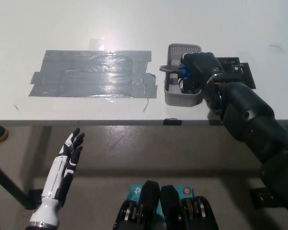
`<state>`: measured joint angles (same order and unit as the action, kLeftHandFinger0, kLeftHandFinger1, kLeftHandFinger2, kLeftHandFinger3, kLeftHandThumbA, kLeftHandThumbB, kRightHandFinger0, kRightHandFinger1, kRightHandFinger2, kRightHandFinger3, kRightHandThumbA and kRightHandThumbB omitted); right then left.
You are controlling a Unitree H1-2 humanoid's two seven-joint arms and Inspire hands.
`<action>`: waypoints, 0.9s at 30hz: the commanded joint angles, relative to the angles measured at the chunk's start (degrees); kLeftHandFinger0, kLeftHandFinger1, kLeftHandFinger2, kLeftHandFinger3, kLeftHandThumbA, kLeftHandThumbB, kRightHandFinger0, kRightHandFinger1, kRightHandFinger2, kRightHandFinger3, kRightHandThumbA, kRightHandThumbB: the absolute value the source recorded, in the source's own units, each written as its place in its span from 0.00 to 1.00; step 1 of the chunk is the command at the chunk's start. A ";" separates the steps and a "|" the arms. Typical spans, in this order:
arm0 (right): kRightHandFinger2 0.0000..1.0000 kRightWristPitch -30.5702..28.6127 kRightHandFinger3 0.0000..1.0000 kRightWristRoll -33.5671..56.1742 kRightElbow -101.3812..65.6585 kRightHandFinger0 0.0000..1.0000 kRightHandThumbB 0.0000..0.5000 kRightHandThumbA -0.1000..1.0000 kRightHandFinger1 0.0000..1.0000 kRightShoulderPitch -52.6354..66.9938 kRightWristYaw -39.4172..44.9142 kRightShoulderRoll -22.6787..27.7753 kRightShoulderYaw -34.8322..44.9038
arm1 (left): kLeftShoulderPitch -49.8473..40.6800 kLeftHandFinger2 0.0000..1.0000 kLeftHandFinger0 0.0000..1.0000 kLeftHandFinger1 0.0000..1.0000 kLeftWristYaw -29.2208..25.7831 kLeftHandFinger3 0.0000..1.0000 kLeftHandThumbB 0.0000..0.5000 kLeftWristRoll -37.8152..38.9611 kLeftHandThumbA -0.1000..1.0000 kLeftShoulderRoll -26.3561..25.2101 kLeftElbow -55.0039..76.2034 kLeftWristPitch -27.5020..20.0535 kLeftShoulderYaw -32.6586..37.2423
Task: The robot picks the blue plier placed on top of the container and places it on the grey area of the table
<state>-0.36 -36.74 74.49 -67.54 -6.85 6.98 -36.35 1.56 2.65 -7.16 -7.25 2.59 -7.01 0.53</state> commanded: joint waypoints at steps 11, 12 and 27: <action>1.00 -5.96 0.37 -3.01 -5.62 0.18 0.36 0.00 0.66 -8.42 -13.17 3.83 1.51 | 0.59 1.00 0.99 1.00 0.82 1.00 0.00 0.60 1.00 -0.52 1.99 0.08 0.04; 1.00 -6.49 0.49 -2.94 -5.69 0.18 0.34 0.00 0.65 -9.05 -13.89 3.86 1.83 | 0.62 1.00 0.98 1.00 0.84 1.00 0.00 0.40 1.00 -0.61 1.96 -0.05 0.07; 0.93 -4.86 0.73 -5.35 -6.46 0.00 0.37 0.00 0.50 -12.47 -14.37 -0.72 0.33 | 0.66 1.00 0.94 0.98 0.79 1.00 0.00 -0.51 1.00 -0.72 2.51 -0.18 0.15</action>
<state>-5.11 -40.27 68.58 -74.97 -17.55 8.61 -35.70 1.81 3.39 -7.32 -7.25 2.68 -6.55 0.51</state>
